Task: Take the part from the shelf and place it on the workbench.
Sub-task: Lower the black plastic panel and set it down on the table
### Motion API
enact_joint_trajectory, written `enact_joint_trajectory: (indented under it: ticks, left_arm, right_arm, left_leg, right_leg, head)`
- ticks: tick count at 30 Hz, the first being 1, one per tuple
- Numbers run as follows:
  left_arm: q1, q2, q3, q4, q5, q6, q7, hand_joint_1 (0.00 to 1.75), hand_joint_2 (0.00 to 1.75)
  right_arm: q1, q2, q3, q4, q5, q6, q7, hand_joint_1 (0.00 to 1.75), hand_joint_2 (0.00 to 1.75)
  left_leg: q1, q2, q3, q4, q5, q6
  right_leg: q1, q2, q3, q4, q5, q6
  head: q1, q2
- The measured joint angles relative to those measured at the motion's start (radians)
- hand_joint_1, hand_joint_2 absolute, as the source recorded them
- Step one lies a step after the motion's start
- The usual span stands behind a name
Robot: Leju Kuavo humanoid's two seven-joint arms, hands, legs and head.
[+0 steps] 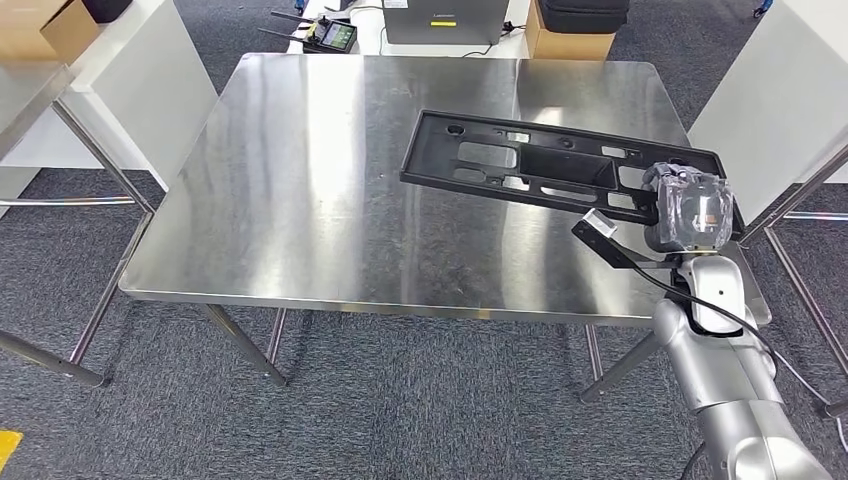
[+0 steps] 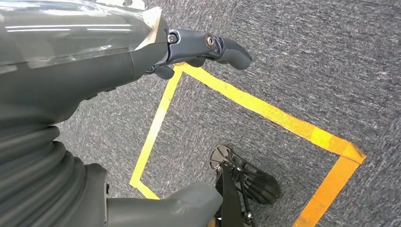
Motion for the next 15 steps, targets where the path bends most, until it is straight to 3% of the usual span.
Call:
enact_joint_trajectory:
  ticks: [15]
  left_arm:
    - [-0.001, 0.0, 0.0, 0.0, 0.015, -0.041, -0.027, 0.0, 1.75]
  right_arm:
    - [-0.11, 0.017, -0.022, 0.185, 0.139, -0.047, 0.053, 1.75, 1.75]
  left_leg:
    - [-0.015, 0.0, 0.0, 0.0, 0.0, -0.003]
  right_leg:
    - [-0.001, 0.0, 0.0, 0.0, 0.0, 0.0]
  head:
    - [0.0, 0.0]
